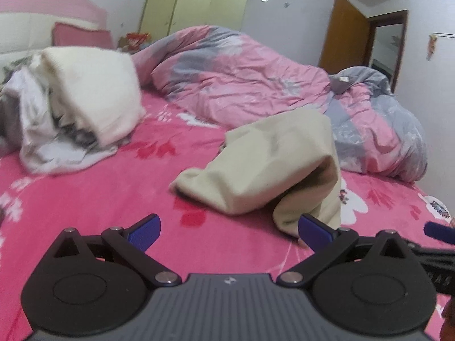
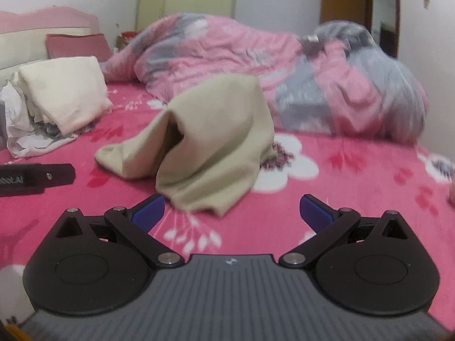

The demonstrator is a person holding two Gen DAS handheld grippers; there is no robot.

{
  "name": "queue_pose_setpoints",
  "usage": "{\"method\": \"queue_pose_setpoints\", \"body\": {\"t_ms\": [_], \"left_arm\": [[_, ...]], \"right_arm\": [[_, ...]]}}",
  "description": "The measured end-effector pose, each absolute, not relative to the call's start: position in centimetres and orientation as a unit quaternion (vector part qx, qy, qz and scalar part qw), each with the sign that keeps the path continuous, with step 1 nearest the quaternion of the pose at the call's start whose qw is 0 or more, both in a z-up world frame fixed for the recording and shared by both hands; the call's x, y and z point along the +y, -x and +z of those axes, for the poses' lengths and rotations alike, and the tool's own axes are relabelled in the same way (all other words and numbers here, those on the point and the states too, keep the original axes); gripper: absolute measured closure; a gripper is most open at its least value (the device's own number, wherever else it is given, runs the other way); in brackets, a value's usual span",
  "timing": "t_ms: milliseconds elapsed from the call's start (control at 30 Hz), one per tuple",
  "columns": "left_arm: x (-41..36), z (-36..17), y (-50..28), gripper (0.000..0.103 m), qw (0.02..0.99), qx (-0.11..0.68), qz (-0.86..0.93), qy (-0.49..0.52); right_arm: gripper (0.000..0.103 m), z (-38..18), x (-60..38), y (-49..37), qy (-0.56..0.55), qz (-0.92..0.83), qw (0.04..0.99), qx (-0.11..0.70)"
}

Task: Fold clothes
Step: 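Close the left and right grippers on the beige hoodie's edge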

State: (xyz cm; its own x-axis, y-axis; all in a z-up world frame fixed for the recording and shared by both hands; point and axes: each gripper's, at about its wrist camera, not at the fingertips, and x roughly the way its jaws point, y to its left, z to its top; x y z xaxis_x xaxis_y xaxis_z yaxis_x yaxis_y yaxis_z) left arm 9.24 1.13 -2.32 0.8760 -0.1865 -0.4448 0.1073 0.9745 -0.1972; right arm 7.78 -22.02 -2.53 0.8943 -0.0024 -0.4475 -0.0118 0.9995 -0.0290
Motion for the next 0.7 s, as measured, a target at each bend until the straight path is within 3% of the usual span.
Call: {"method": "queue_pose_setpoints", "body": {"t_ms": [233, 467, 567, 633, 700], "left_arm": [[-1.8, -2.9, -13.4, 0.002, 0.972, 0.208, -0.110, -0.002], [-4.2, -5.1, -17.9, 0.026, 0.960, 0.232, -0.150, -0.050], [-4.8, -5.9, -19.7, 0.041, 0.956, 0.245, -0.153, -0.052], [-4.9, -6.3, -20.6, 0.052, 0.955, 0.252, -0.151, -0.047], [-4.7, -6.2, -21.1, 0.063, 0.956, 0.252, -0.149, -0.032]], "right_arm": [[0.001, -1.0, -23.4, -11.7, -0.001, 0.050, 0.979, 0.198], [0.004, -1.4, -21.3, -15.9, 0.041, 0.111, 0.977, 0.176], [0.017, -2.1, -20.4, -17.9, 0.055, 0.123, 0.973, 0.186], [0.036, -2.7, -19.9, -19.1, 0.064, 0.125, 0.971, 0.195], [0.046, -3.0, -19.7, -20.2, 0.067, 0.120, 0.971, 0.197]]}}
